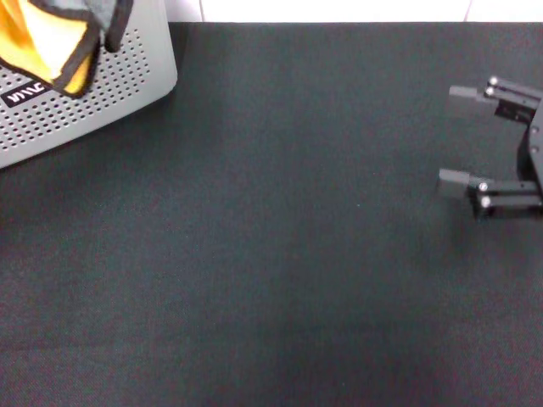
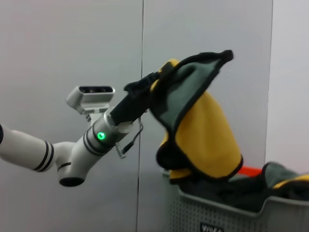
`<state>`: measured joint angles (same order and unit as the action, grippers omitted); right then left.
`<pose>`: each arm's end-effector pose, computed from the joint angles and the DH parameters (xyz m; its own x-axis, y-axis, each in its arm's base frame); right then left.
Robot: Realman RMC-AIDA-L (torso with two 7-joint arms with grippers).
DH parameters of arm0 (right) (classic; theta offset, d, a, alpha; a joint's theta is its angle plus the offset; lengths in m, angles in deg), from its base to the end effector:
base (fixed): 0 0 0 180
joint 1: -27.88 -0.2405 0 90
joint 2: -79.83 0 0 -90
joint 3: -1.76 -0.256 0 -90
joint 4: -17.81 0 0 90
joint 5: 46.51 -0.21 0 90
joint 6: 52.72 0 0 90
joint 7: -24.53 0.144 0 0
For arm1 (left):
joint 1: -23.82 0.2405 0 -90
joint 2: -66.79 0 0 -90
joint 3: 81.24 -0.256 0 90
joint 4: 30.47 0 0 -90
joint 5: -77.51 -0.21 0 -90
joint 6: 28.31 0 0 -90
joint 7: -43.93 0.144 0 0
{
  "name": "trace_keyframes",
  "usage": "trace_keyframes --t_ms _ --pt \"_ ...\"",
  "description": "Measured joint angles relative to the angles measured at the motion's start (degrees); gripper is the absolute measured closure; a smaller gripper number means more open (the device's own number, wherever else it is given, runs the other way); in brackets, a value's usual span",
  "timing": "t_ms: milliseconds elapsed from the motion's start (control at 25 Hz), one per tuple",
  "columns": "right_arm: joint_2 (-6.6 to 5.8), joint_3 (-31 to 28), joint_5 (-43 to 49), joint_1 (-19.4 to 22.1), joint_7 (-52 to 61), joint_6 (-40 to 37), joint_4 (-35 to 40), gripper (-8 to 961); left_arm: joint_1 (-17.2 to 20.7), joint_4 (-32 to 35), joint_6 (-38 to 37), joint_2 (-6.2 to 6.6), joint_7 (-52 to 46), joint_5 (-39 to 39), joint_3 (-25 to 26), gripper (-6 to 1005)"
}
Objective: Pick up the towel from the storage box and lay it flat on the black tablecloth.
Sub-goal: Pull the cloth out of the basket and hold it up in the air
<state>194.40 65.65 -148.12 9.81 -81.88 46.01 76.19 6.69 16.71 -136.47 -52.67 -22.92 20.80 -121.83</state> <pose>0.1987 0.2949 0.0595 0.7227 0.1082 -0.6827 -0.0611 -0.9738 -0.2190 -0.2285 0.2785 0.1355 0.2844 -0.4321 0.8558 0.3455 -0.7865 -0.5119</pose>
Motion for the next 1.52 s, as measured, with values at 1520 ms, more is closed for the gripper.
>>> trace_keyframes --t_ms 1520 --pt "1.46 8.9 -17.1 -11.1 -16.9 -3.7 -17.7 116 -3.9 -6.9 -6.1 -0.01 8.1 -14.6 -19.8 945"
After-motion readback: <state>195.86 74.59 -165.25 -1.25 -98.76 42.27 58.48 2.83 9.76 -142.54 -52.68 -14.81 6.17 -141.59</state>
